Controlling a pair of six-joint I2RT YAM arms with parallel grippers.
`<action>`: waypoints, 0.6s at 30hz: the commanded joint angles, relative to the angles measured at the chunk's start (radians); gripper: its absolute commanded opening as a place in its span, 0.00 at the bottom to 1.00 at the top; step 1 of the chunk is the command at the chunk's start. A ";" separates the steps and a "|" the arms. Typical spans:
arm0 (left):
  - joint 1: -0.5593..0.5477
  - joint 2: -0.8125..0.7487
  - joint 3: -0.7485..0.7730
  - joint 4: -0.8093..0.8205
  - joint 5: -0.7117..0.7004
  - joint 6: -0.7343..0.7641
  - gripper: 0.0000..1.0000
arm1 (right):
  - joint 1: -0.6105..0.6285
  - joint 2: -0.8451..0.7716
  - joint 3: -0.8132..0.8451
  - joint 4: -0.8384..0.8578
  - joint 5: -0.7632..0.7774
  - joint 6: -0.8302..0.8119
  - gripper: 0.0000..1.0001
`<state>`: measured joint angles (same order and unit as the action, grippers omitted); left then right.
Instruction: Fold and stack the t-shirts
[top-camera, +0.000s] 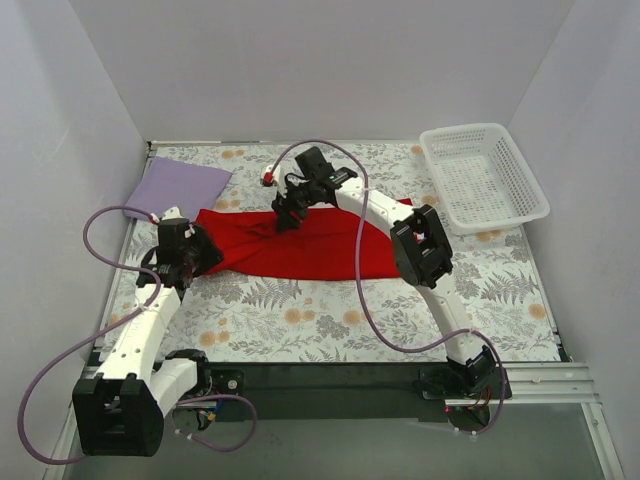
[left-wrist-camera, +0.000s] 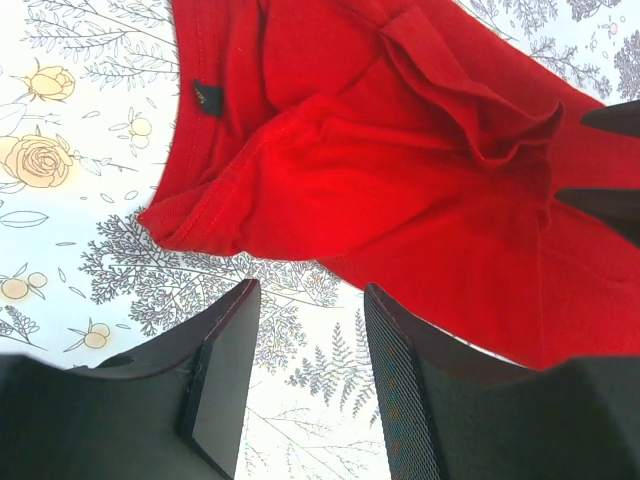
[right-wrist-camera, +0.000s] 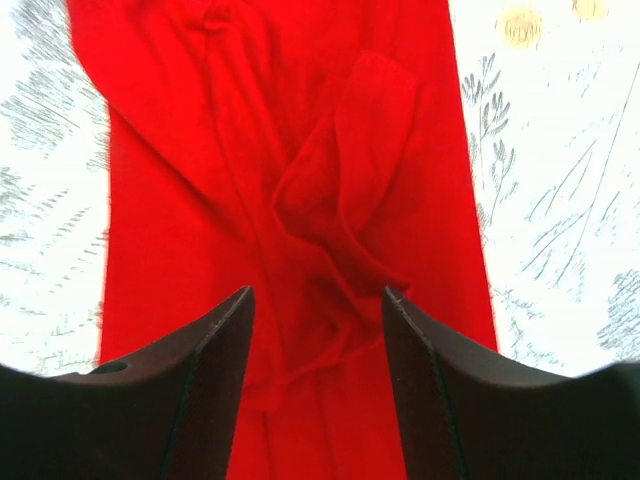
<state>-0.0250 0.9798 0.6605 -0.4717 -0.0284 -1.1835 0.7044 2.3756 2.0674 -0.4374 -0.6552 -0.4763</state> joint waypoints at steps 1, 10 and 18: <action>0.007 -0.023 -0.006 -0.012 -0.022 -0.015 0.45 | 0.053 -0.032 0.040 -0.035 0.121 -0.159 0.61; 0.007 -0.059 -0.010 -0.012 -0.022 -0.011 0.44 | 0.135 -0.009 0.126 -0.006 0.146 -0.090 0.25; 0.007 -0.069 -0.013 -0.007 -0.011 -0.005 0.43 | 0.185 0.072 0.144 -0.001 0.208 -0.058 0.01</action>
<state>-0.0216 0.9386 0.6605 -0.4747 -0.0345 -1.1912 0.8780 2.3932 2.1593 -0.4488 -0.4934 -0.5602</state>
